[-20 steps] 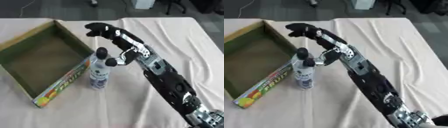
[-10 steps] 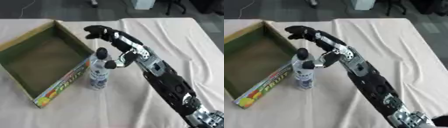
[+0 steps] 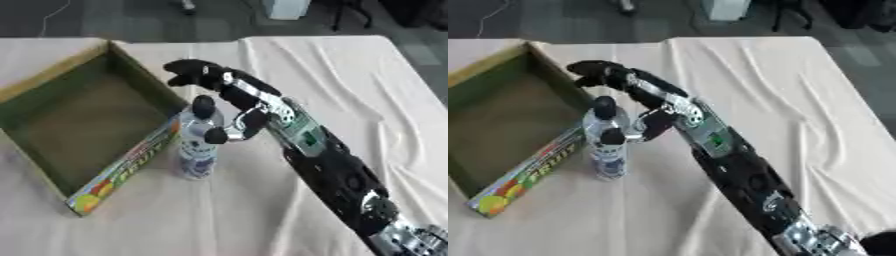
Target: Pick up objects on the table and place them in the box.
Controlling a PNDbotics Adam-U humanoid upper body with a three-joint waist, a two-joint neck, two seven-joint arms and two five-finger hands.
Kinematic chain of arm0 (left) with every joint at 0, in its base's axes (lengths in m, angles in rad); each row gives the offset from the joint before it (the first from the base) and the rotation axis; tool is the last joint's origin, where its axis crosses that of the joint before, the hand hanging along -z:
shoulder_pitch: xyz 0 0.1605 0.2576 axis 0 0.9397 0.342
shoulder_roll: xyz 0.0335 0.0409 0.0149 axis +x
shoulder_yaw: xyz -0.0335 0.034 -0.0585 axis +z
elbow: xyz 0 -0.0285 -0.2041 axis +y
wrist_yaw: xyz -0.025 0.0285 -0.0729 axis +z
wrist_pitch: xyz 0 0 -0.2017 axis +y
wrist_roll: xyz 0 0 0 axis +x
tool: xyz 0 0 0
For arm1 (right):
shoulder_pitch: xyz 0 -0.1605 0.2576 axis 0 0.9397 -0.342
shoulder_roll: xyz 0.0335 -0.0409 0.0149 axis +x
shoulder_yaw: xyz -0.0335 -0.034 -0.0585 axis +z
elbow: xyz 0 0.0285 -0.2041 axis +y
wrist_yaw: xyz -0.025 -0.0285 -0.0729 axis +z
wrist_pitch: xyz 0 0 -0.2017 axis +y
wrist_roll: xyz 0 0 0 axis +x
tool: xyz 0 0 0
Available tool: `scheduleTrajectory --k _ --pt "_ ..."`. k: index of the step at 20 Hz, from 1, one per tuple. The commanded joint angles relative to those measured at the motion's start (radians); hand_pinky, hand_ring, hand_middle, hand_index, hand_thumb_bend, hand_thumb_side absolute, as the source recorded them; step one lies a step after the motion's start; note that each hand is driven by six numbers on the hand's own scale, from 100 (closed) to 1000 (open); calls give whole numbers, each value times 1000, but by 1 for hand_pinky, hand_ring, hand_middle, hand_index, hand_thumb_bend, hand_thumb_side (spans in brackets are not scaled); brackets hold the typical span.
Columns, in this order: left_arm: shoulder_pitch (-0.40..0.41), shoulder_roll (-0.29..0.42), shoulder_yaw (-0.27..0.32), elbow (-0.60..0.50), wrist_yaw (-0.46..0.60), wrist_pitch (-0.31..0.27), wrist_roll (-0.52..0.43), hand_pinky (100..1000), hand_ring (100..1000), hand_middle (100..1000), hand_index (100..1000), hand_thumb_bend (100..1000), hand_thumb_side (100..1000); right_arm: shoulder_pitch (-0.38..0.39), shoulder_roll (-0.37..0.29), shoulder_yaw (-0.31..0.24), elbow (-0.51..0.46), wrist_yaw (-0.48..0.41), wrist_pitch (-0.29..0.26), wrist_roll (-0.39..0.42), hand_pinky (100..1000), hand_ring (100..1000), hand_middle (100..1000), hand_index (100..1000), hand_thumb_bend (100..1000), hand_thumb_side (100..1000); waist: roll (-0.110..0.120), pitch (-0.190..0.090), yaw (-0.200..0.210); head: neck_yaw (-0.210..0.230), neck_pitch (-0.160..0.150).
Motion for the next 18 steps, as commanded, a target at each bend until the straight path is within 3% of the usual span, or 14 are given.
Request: scheduleTrajectory --k 1,18 --pt "-8 24 11 -11 5 -8 4 701 739 856 855 161 1000 -4 -5 2 -6 11 -178 186 931 882 953 952 681 463 11 -15 -1 -7 -1" --pt "-7 25 12 -11 6 -9 3 701 739 856 855 161 1000 5 -5 10 16 28 -187 196 926 882 952 951 673 461 11 -17 0 -12 -1"
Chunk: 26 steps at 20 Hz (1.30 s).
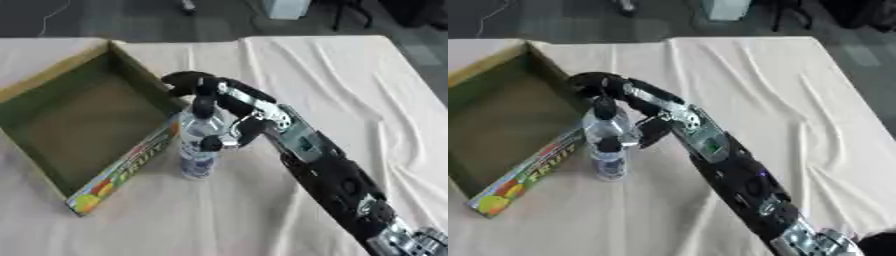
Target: Pick up objects on the table and place them in the box.
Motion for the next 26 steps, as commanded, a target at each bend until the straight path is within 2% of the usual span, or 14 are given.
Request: scheduleTrajectory --k 1,6,15,22,26 --pt "-7 24 11 -11 3 -8 4 701 739 856 855 161 1000 -2 -7 -1 -10 0 -188 193 927 882 952 951 672 462 11 -17 0 -12 -1" --pt "-7 24 11 -11 3 -8 3 701 739 855 855 161 1000 0 -6 8 -4 -37 -158 211 916 867 935 948 693 446 11 -17 1 -13 -1" --pt "-6 24 11 -11 2 -8 3 701 738 856 855 161 1000 1 -8 15 12 -110 -69 264 883 850 909 944 712 426 11 -17 0 -16 -1" --pt "-7 24 10 -11 2 -8 3 701 738 855 855 161 1000 1 -6 35 25 -139 9 269 872 850 908 944 727 410 11 -16 2 -18 -1" --pt "-7 24 11 -11 2 -9 3 701 738 855 855 161 1000 0 -8 35 19 -147 29 269 871 849 908 943 727 407 11 -16 2 -18 -1"
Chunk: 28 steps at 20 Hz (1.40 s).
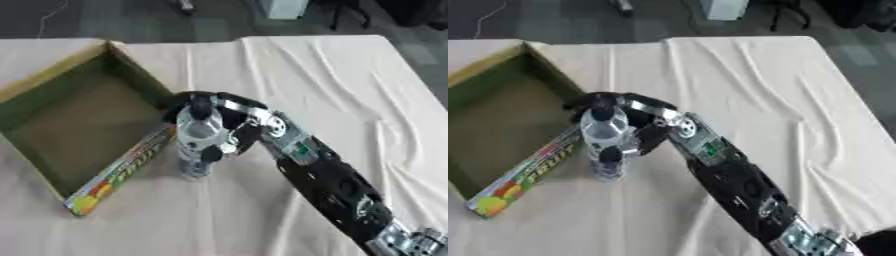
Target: Pick up objects on the table and place them in the box.
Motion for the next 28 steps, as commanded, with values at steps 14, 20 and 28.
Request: scheduleTrajectory --k 14,20,28 --pt "-7 25 11 -11 1 -10 4 701 739 855 854 161 1000 -10 -3 -26 25 -55 -142 76 100 360 577 695 568 187 11 -16 1 -10 -1" --pt "-7 24 10 -11 0 -9 3 700 738 855 855 161 1000 -18 -1 -27 70 -139 -168 22 100 114 270 401 378 120 11 -15 -1 -9 -1" --pt "-8 23 10 -11 -1 -9 3 700 739 855 854 161 1000 -33 3 -26 63 -306 -242 37 100 100 100 100 531 100 10 -13 -1 -10 -1"
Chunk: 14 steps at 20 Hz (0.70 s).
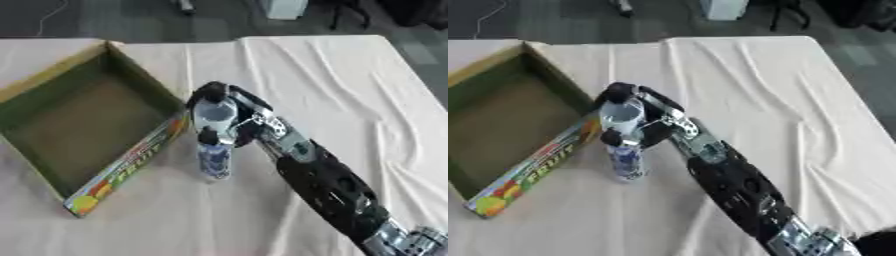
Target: Pick up objects on the table and place them in the box.
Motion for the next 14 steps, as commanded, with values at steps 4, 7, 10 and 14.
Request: scheduleTrajectory --k 4,7,10,14 --pt "-11 25 13 -11 0 -12 8 703 743 854 853 161 1000 -37 -38 -14 -136 -161 -108 152 100 100 100 100 557 100 10 -14 1 -14 -1" --pt "-15 25 11 -11 11 -14 10 701 745 854 858 161 1000 -50 -72 -19 -211 -213 -87 125 100 100 100 100 543 100 9 -16 3 -20 -1" --pt "-22 28 13 -11 32 -22 6 705 748 853 853 162 1000 -68 -104 -23 -268 -248 -70 88 100 100 100 100 549 100 8 -18 7 -31 -1" --pt "-31 32 18 -11 38 -33 -1 711 754 852 848 162 1000 -98 -142 -16 -331 -291 -53 49 100 100 100 100 540 100 7 -19 11 -40 -1"
